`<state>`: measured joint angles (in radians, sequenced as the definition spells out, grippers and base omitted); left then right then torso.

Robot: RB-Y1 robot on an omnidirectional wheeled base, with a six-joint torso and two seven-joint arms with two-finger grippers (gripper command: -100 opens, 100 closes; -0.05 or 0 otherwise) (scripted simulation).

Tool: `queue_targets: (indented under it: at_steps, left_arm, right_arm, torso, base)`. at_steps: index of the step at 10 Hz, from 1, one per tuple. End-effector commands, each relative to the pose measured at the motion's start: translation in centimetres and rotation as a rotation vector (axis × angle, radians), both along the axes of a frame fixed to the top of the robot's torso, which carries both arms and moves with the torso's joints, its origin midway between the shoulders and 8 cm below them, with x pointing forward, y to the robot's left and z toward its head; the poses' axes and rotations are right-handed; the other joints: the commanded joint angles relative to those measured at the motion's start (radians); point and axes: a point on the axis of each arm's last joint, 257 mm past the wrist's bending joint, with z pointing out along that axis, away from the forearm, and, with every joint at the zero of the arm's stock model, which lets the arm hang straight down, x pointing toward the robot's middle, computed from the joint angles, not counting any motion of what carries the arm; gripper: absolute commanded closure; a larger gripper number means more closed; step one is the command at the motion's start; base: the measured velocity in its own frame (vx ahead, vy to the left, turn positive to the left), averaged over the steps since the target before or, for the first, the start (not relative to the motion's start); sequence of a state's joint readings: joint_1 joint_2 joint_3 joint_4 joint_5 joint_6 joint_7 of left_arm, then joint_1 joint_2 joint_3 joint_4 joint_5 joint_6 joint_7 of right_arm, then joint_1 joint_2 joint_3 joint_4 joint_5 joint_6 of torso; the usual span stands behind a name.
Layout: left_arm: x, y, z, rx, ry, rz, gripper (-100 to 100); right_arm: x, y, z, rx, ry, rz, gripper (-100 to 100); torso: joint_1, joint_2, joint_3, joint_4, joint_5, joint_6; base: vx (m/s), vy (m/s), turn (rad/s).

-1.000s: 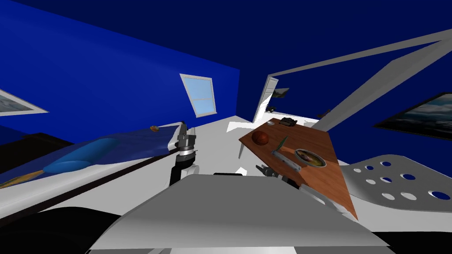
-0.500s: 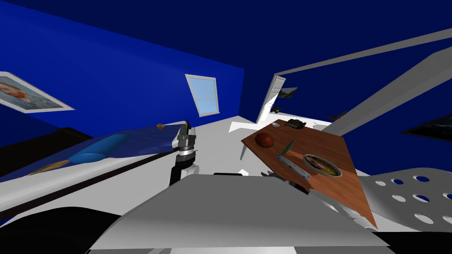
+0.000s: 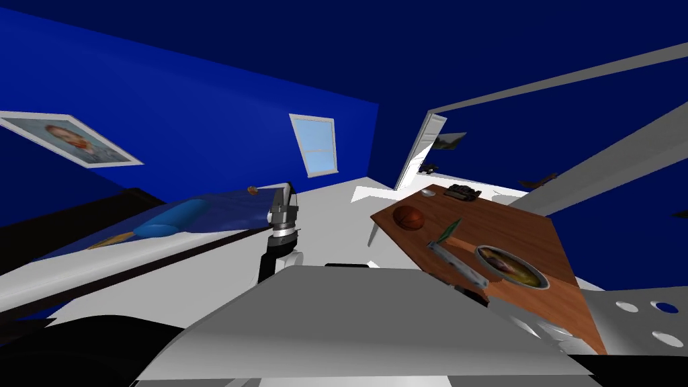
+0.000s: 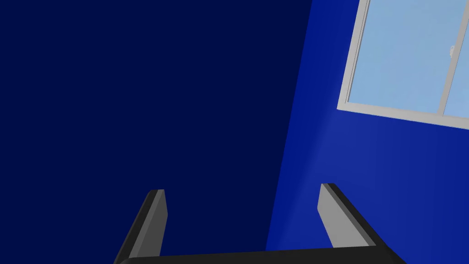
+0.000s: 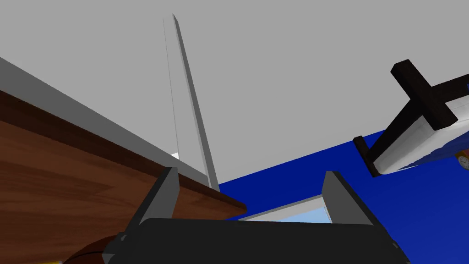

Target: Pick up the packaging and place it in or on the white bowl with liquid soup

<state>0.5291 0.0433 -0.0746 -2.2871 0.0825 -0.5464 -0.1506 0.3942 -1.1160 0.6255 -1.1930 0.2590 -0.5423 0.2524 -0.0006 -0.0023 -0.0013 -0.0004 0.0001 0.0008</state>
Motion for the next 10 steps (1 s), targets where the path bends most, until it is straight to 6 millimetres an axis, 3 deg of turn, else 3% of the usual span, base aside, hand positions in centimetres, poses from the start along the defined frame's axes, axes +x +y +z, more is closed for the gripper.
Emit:
queue_targets:
  at_steps: [1, 3, 5, 8, 10]
  left_arm:
    - [0.0, 0.0, 0.0, 0.000, 0.000, 0.000, 0]
    - [0.0, 0.0, 0.0, 0.000, 0.000, 0.000, 0]
    - [0.0, 0.0, 0.0, 0.000, 0.000, 0.000, 0]
    - [0.0, 0.0, 0.0, 0.000, 0.000, 0.000, 0]
    - [0.0, 0.0, 0.0, 0.000, 0.000, 0.000, 0]
  right_arm:
    - [-2.9, -3.1, -0.4, -0.079, 0.058, 0.033, -100]
    - [-2.9, -3.1, -0.4, -0.079, 0.058, 0.033, -100]
    - [-7.1, -7.9, -0.6, -0.192, 0.151, 0.087, -100]
    - [-9.4, -10.8, -0.4, -0.254, 0.201, 0.104, -100]
    - [-13.0, -14.9, 0.4, -0.341, 0.282, 0.145, -100]
  torso:
    - [0.000, 0.000, 0.000, 0.000, 0.000, 0.000]
    - [0.000, 0.001, 0.000, 0.000, 0.000, 0.000]
    - [0.000, 0.001, 0.001, 0.000, 0.000, 0.000]
    - [-0.002, -0.001, 0.000, 0.000, 0.000, -0.001]
    - [-0.001, 0.001, 0.000, 0.000, 0.000, -0.001]
  base:
    - [0.042, -0.004, 0.176]
    - [0.021, -0.013, 0.037]
    - [0.042, -0.016, 0.222]
    - [0.042, -0.036, 0.127]
    - [0.028, -0.041, 0.218]
